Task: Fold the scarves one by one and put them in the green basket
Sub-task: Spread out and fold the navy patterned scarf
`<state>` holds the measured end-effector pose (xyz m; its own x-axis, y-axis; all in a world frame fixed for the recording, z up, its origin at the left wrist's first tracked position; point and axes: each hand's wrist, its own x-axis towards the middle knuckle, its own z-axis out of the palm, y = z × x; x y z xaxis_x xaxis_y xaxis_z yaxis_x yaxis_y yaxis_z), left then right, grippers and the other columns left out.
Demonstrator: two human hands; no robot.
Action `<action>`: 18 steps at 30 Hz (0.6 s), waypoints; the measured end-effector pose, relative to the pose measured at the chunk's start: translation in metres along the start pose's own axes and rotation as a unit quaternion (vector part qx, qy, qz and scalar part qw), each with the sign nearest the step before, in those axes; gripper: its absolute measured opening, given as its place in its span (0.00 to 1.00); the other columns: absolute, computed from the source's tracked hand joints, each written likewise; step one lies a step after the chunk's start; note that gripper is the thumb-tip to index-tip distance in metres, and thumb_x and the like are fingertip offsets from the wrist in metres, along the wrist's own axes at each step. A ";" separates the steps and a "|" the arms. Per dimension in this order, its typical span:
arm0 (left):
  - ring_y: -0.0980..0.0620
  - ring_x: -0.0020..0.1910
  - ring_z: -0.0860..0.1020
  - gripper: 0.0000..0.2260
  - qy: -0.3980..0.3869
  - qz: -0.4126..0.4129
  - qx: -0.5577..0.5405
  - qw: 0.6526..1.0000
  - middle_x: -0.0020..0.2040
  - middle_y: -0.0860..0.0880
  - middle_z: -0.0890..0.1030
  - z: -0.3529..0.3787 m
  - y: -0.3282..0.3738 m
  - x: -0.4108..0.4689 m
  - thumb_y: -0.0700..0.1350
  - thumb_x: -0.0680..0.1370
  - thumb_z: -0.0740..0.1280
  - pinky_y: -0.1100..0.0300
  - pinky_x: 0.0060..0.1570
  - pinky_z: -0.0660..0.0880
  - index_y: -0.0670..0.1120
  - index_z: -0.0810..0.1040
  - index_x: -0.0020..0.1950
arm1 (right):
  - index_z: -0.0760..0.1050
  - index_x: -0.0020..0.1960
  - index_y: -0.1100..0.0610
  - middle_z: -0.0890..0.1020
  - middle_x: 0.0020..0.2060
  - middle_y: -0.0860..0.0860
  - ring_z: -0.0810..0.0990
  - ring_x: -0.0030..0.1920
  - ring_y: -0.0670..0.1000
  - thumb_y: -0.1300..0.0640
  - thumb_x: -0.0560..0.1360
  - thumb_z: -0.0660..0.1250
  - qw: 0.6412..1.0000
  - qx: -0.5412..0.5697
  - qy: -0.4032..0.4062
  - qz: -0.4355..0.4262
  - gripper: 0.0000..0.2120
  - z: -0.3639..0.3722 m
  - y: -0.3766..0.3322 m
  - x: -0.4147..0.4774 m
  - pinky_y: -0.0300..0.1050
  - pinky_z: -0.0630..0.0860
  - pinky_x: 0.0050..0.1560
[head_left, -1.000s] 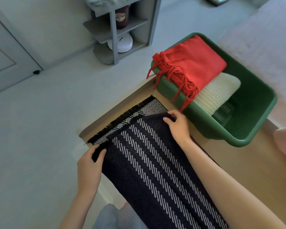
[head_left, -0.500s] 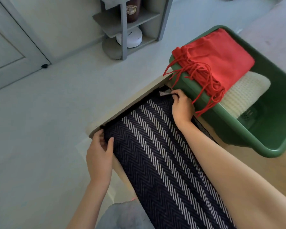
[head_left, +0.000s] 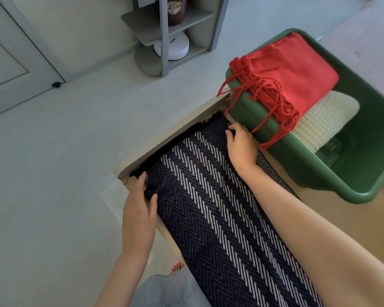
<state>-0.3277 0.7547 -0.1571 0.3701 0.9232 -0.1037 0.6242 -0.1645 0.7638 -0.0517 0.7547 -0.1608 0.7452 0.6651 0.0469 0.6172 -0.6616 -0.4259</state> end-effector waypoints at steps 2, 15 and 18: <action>0.62 0.61 0.67 0.25 -0.011 0.009 0.016 1.000 0.64 0.57 0.68 -0.002 -0.002 -0.010 0.43 0.81 0.61 0.64 0.64 0.63 0.54 0.58 0.76 | 0.75 0.58 0.60 0.81 0.52 0.55 0.79 0.48 0.57 0.55 0.81 0.59 0.999 -0.021 -0.024 -0.018 0.11 -0.002 0.002 -0.011 0.50 0.72 0.39; 0.56 0.56 0.72 0.26 0.039 -0.133 -0.087 0.986 0.63 0.54 0.69 -0.011 0.007 -0.036 0.46 0.78 0.66 0.63 0.53 0.70 0.51 0.61 0.75 | 0.75 0.56 0.57 0.82 0.46 0.53 0.78 0.40 0.52 0.55 0.81 0.60 0.999 0.019 -0.042 0.003 0.09 -0.030 0.016 -0.041 0.47 0.73 0.36; 0.54 0.56 0.73 0.24 0.080 -0.217 -0.172 0.958 0.61 0.53 0.70 -0.010 0.010 -0.021 0.44 0.78 0.68 0.66 0.50 0.69 0.48 0.64 0.73 | 0.75 0.57 0.59 0.79 0.53 0.54 0.78 0.48 0.55 0.54 0.80 0.61 0.997 0.007 -0.060 0.048 0.10 -0.025 0.010 -0.032 0.49 0.75 0.44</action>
<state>-0.3358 0.7372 -0.1409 -0.0010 0.9246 -0.3809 0.4221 0.3457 0.8380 -0.0632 0.7182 -0.1444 0.7648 0.6359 -0.1033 0.5400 -0.7202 -0.4356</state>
